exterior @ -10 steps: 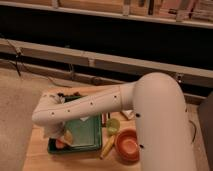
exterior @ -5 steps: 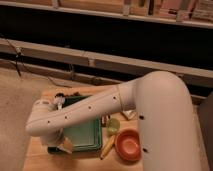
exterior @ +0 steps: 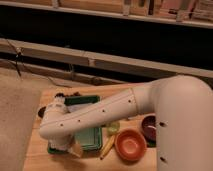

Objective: Place apple in table surface

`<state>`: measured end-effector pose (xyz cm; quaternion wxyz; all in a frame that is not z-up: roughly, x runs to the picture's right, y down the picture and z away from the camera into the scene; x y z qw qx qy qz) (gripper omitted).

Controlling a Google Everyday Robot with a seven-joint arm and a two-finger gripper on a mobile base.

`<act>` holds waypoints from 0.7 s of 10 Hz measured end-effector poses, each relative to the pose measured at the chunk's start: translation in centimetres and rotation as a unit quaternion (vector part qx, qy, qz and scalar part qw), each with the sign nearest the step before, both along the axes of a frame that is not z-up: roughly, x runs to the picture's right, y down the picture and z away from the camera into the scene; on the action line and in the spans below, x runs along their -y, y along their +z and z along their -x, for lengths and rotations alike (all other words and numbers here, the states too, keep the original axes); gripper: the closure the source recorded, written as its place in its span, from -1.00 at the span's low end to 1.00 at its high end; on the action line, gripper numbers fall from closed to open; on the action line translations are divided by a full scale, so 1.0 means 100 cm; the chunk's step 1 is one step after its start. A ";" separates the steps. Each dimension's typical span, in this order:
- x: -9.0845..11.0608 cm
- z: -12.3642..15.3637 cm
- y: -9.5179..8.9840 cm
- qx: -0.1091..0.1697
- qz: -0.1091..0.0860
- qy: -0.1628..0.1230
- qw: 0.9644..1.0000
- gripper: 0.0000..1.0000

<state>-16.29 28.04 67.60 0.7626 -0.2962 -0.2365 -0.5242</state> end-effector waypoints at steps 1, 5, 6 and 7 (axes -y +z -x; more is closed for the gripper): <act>0.005 -0.009 0.001 -0.001 0.004 0.001 1.000 -0.60; 0.040 -0.009 0.019 0.069 0.051 -0.062 0.994 -0.60; 0.044 -0.006 0.025 0.084 0.064 -0.074 0.992 -0.60; 0.046 -0.004 0.030 0.095 0.075 -0.082 0.989 -0.60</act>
